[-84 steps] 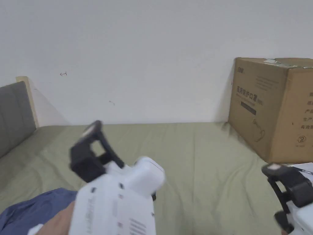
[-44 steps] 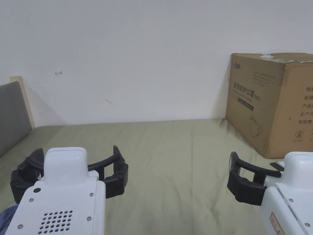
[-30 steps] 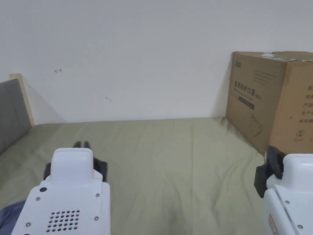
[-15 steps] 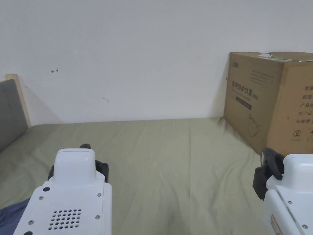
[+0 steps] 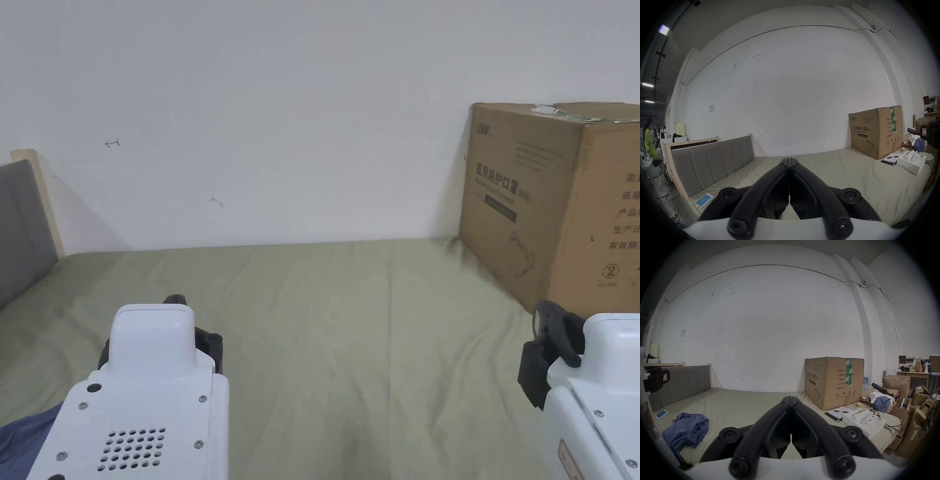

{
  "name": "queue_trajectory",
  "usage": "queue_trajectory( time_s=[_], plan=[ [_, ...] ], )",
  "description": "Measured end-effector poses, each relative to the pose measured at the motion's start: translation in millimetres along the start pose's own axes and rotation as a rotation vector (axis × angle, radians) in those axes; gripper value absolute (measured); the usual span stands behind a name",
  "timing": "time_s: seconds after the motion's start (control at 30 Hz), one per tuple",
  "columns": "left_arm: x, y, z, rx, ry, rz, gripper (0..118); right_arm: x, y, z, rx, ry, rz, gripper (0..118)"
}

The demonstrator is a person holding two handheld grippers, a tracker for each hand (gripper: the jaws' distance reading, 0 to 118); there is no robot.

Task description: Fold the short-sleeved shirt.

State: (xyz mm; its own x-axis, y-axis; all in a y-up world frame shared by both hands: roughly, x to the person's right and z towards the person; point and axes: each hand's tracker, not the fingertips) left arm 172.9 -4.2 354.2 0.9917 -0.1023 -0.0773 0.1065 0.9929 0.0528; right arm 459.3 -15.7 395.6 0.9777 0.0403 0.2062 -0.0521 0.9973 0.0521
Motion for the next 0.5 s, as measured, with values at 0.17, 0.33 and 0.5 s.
queue_trajectory(
  time_s=[0.17, 0.33, 0.5],
  plan=[
    [-22, 1, 6, -0.030, 0.010, 0.025, 0, -16, 4, -8, -0.007, 0.053, -0.007, 0],
    [-80, 0, 22, -0.029, 0.196, -0.025, 0, -72, 9, -23, -0.008, 0.208, -0.020, 0],
    [-145, -4, 53, -0.059, 0.397, -0.063, 0, -145, 16, -25, 0.016, 0.462, -0.029, 0]
  ],
)
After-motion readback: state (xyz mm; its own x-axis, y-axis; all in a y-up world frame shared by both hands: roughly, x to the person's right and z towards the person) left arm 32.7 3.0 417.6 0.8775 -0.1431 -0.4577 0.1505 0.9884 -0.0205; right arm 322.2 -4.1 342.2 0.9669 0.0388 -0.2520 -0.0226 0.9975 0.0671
